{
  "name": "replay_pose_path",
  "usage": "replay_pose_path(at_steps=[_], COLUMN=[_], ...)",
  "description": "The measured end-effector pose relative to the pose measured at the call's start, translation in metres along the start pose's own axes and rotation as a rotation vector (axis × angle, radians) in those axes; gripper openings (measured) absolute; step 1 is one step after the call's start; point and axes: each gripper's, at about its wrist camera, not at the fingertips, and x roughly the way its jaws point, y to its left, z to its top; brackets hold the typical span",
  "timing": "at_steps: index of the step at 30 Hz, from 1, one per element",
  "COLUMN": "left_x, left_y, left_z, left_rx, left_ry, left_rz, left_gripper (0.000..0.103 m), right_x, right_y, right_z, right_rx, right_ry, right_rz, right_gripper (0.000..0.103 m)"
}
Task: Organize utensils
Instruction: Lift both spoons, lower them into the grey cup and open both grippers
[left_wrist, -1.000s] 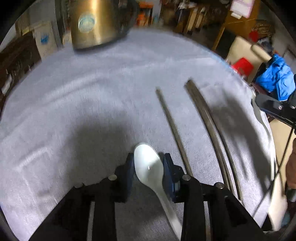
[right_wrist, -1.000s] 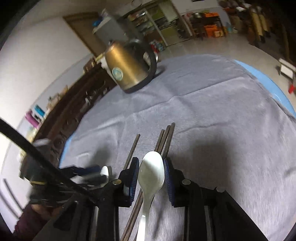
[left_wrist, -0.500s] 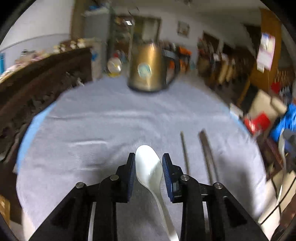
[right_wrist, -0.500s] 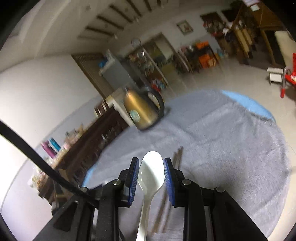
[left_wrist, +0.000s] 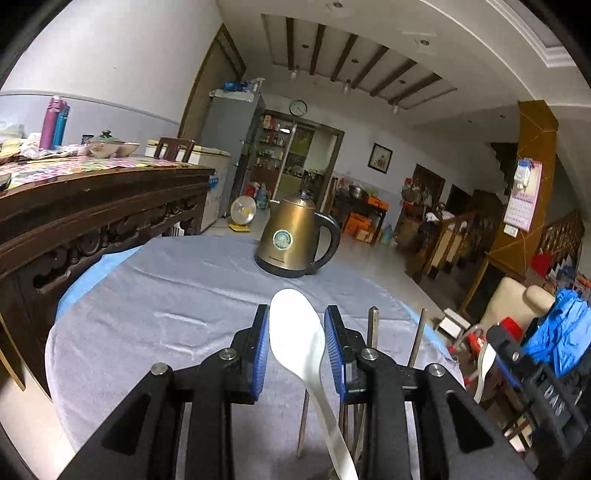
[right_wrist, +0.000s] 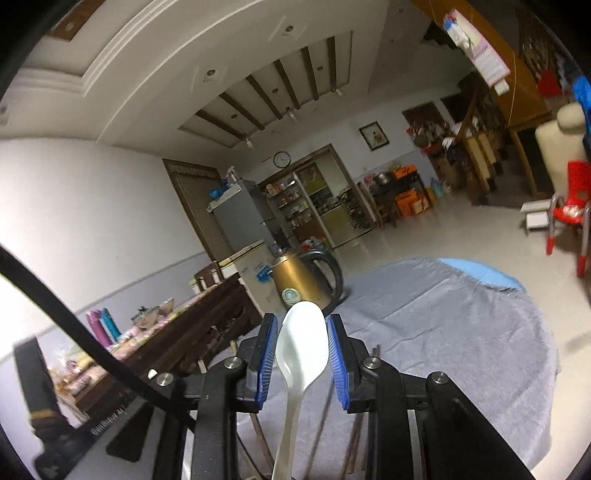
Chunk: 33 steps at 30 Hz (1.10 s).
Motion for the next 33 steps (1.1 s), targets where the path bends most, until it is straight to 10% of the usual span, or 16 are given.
replay_pose_path(at_steps=[33], left_x=[-0.034], left_y=[-0.026], left_z=[-0.060], left_rx=[0.145], left_ry=[-0.027], left_rz=[0.040], left_gripper=[0.032], right_x=[-0.029], right_y=[0.015], right_z=[-0.059], right_rx=[-0.199], right_ry=[0.075], right_rz=[0.033], right_gripper=[0.030])
